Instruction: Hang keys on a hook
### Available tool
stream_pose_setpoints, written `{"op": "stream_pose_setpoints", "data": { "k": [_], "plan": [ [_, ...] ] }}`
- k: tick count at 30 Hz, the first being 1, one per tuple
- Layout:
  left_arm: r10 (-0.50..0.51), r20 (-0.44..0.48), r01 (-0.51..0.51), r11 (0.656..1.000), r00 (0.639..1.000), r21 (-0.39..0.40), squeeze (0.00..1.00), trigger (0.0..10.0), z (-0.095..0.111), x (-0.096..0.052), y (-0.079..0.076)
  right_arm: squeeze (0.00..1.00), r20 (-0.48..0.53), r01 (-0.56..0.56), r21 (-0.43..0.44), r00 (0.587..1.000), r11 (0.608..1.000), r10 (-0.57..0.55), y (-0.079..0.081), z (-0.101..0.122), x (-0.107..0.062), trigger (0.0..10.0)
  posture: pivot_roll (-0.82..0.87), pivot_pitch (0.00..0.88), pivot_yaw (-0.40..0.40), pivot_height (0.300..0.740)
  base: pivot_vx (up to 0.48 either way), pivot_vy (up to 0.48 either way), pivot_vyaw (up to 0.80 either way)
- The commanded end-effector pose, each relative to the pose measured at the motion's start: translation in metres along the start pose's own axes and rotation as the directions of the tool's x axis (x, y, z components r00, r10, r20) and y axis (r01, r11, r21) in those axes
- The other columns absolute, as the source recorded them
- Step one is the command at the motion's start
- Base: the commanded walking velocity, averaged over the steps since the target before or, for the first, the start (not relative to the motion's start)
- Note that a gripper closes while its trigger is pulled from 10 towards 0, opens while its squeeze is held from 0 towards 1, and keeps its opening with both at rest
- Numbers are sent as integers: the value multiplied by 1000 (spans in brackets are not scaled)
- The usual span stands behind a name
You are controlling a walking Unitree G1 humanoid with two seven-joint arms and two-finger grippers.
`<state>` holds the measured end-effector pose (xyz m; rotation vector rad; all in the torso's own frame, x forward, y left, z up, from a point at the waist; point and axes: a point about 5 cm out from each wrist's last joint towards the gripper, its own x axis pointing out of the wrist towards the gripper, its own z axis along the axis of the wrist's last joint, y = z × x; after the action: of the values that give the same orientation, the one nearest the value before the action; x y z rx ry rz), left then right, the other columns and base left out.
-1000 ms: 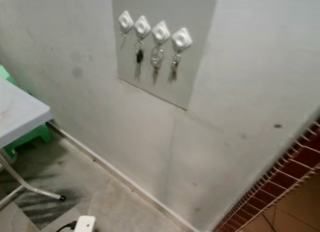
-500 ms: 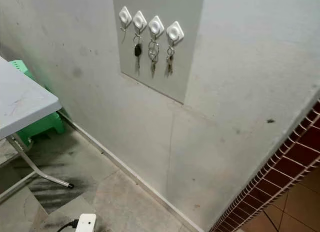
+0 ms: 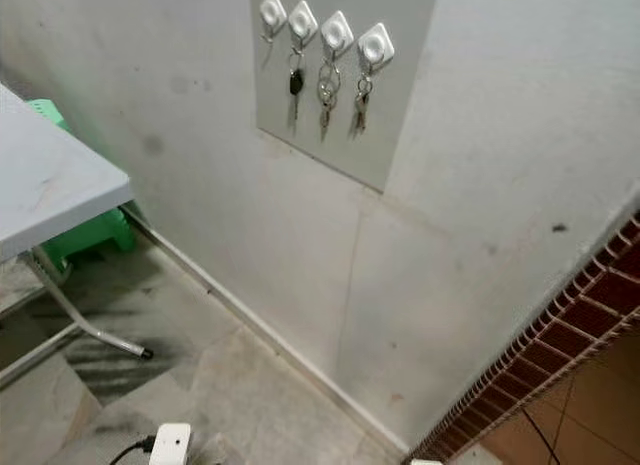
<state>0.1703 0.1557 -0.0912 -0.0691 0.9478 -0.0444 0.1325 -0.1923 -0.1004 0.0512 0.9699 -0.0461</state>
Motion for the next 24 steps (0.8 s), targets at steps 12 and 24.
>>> {"op": "stream_pose_setpoints", "data": {
  "k": [12,24],
  "plan": [
    [5,-8,-5,1000,1000,-22,0,10000,-3,-1,0,0,-7,18,-3,1000,1000,-18,-4,-2,-1,10000,10,52,-50,740,-349,0,0],
    [8,13,-7,999,1000,-47,0,10000,0,0,2,0,-7,23,-1,1000,1000,-23,-4,-2,-1,10000,10,52,-50,740,0,0,0]
  ]
}}
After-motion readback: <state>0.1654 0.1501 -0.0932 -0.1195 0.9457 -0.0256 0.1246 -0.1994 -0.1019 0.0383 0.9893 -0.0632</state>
